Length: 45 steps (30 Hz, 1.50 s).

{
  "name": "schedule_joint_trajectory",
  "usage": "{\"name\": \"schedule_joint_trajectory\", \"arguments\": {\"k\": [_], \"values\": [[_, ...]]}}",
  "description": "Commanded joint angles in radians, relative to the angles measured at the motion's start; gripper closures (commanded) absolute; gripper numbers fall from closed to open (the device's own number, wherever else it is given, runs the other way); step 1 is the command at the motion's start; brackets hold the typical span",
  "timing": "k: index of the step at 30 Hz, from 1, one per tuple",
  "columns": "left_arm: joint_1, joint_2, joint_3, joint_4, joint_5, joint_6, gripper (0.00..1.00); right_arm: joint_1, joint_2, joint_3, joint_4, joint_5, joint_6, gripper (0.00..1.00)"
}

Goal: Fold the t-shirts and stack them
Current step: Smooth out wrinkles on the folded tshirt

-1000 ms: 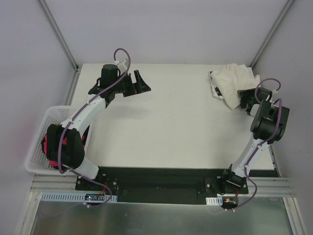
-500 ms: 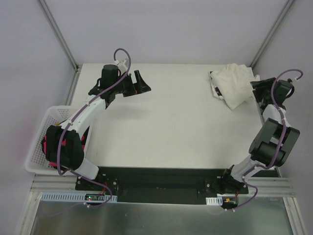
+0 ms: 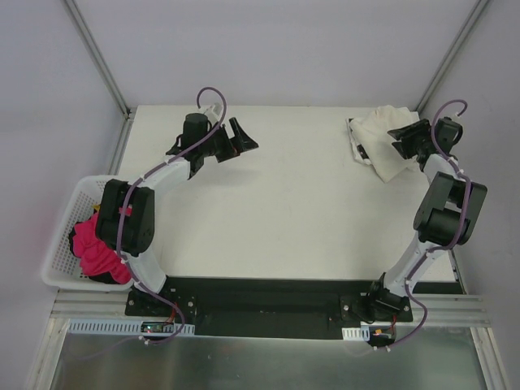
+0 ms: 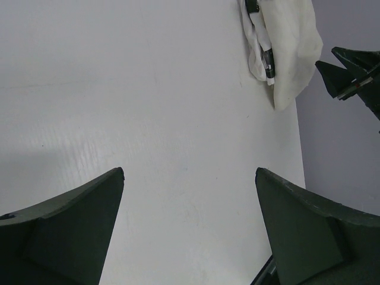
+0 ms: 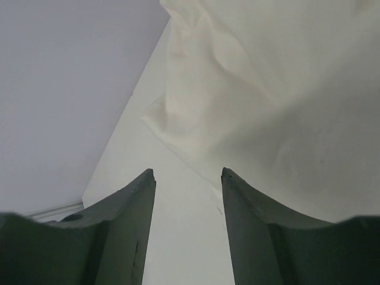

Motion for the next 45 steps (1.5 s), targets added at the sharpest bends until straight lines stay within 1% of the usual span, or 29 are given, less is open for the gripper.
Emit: {"name": "schedule_joint_trajectory", "arguments": {"k": [1,3,4,5,7,10,11,12,14,15,17,18,19,20,21,24,26,28,29,30,32,33,35,36,40,45], "values": [[-0.014,0.018,0.000,0.159,0.075,-0.056,0.09,-0.015,0.032,0.159,-0.002,-0.018,-0.032,0.52],[-0.016,0.013,0.003,0.159,0.086,-0.036,0.09,-0.018,0.092,0.220,-0.047,-0.021,-0.042,0.55],[-0.016,0.001,0.006,0.154,0.097,-0.024,0.09,-0.018,0.112,0.300,-0.070,-0.023,-0.059,0.56],[-0.016,-0.007,0.009,0.149,0.098,-0.010,0.09,-0.018,0.158,0.335,-0.096,-0.021,-0.065,0.56],[-0.016,-0.034,0.012,0.131,0.103,0.039,0.09,-0.021,0.193,0.426,-0.133,-0.015,-0.076,0.54],[-0.017,-0.077,0.015,0.096,0.114,0.120,0.08,-0.027,0.268,0.513,-0.169,-0.020,-0.090,0.53],[-0.017,-0.090,0.013,0.068,0.112,0.139,0.08,-0.030,0.287,0.573,-0.173,-0.021,-0.095,0.53],[-0.019,-0.100,0.010,0.061,0.109,0.166,0.08,-0.030,0.326,0.596,-0.200,-0.014,-0.095,0.55],[-0.028,-0.128,-0.002,0.048,0.104,0.185,0.08,-0.035,0.365,0.651,-0.200,-0.014,-0.101,0.60],[-0.031,-0.136,-0.008,0.047,0.103,0.194,0.08,-0.041,0.400,0.668,-0.205,-0.014,-0.095,0.67],[-0.036,-0.159,-0.023,0.042,0.100,0.191,0.08,-0.047,0.439,0.695,-0.205,-0.032,-0.079,0.75],[-0.036,-0.168,-0.028,0.033,0.098,0.187,0.08,-0.056,0.453,0.710,-0.197,-0.041,-0.055,0.85],[-0.036,-0.189,-0.033,0.025,0.100,0.186,0.08,-0.061,0.480,0.708,-0.183,-0.046,-0.041,0.91],[-0.037,-0.202,-0.037,0.015,0.100,0.196,0.08,-0.067,0.491,0.710,-0.182,-0.053,-0.027,0.95],[-0.037,-0.214,-0.040,-0.013,0.092,0.200,0.08,-0.078,0.506,0.712,-0.142,-0.070,0.006,0.99],[-0.039,-0.281,-0.066,-0.039,0.086,0.242,0.08,-0.093,0.539,0.712,-0.111,-0.102,0.039,0.99],[-0.037,-0.332,-0.085,-0.079,0.065,0.290,0.07,-0.099,0.545,0.702,-0.111,-0.112,0.045,0.98],[-0.039,-0.378,-0.100,-0.110,0.034,0.324,0.06,-0.106,0.540,0.676,-0.113,-0.119,0.040,0.93],[-0.039,-0.392,-0.114,-0.117,0.026,0.356,0.06,-0.106,0.537,0.669,-0.114,-0.124,0.039,0.88],[-0.039,-0.406,-0.120,-0.127,0.019,0.372,0.06,-0.107,0.536,0.659,-0.116,-0.130,0.033,0.77],[-0.039,-0.436,-0.131,-0.160,-0.013,0.400,0.05,-0.112,0.536,0.640,-0.128,-0.135,0.019,0.68],[-0.037,-0.445,-0.132,-0.171,-0.018,0.407,0.04,-0.115,0.536,0.633,-0.130,-0.142,0.019,0.57],[-0.037,-0.465,-0.137,-0.200,-0.032,0.418,0.04,-0.119,0.536,0.610,-0.134,-0.144,0.016,0.51],[-0.037,-0.475,-0.141,-0.206,-0.037,0.420,0.04,-0.122,0.532,0.598,-0.139,-0.139,0.013,0.45],[-0.037,-0.522,-0.157,-0.220,-0.064,0.423,0.04,-0.127,0.534,0.564,-0.153,-0.147,0.013,0.40],[-0.037,-0.550,-0.137,-0.257,-0.110,0.440,0.03,-0.130,0.513,0.489,-0.159,-0.136,0.016,0.38]]}}
